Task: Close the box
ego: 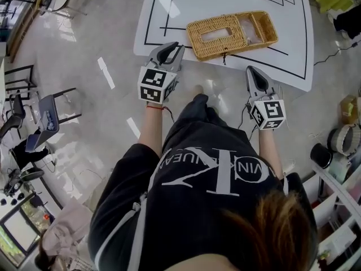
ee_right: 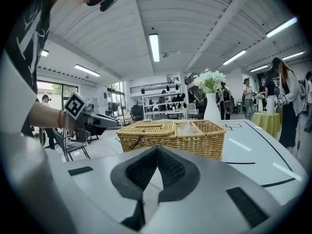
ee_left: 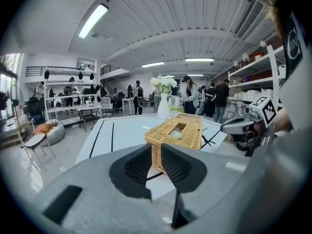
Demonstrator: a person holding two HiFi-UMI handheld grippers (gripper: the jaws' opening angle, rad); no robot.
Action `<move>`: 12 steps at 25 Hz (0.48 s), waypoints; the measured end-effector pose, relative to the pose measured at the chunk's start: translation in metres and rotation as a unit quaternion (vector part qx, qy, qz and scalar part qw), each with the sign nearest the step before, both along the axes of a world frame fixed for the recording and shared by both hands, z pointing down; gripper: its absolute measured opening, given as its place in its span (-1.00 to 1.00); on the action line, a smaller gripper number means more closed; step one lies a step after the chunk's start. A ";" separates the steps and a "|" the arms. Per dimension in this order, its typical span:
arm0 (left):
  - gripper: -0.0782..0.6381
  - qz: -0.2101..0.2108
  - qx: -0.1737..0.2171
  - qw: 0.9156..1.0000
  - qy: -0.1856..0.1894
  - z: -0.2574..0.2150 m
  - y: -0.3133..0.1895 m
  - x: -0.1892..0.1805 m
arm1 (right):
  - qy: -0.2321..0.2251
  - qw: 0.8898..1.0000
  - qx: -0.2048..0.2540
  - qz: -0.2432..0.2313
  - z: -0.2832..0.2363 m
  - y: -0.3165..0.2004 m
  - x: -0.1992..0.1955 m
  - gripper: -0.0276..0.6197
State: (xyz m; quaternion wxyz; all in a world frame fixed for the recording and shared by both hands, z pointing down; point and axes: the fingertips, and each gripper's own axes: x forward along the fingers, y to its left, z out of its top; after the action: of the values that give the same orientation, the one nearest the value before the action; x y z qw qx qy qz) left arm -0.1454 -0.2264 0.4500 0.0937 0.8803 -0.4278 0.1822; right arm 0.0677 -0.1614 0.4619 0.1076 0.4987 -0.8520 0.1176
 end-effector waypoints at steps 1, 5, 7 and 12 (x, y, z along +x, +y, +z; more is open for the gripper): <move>-0.60 -0.009 0.001 1.000 0.011 -0.002 -0.001 -0.003 | -0.001 1.000 0.003 0.000 -0.002 -0.002 0.000 -0.92; -0.64 -0.025 0.010 1.000 0.008 -0.007 -0.004 -0.013 | -0.006 1.000 0.018 0.000 -0.014 -0.012 0.001 -0.92; -0.66 -0.026 0.013 1.000 0.004 -0.008 -0.004 -0.016 | -0.006 1.000 0.026 -0.001 -0.020 -0.016 0.002 -0.92; -0.72 -0.046 0.019 0.998 0.028 -0.016 -0.006 -0.023 | -0.006 0.999 0.043 -0.002 -0.033 -0.025 0.003 -0.92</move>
State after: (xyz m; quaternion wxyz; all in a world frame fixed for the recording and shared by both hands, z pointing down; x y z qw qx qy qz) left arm -0.1680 -0.2329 0.4340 0.0971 0.8663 -0.4681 0.1451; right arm 0.0707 -0.1865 0.4287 0.0810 0.5000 -0.8581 0.0840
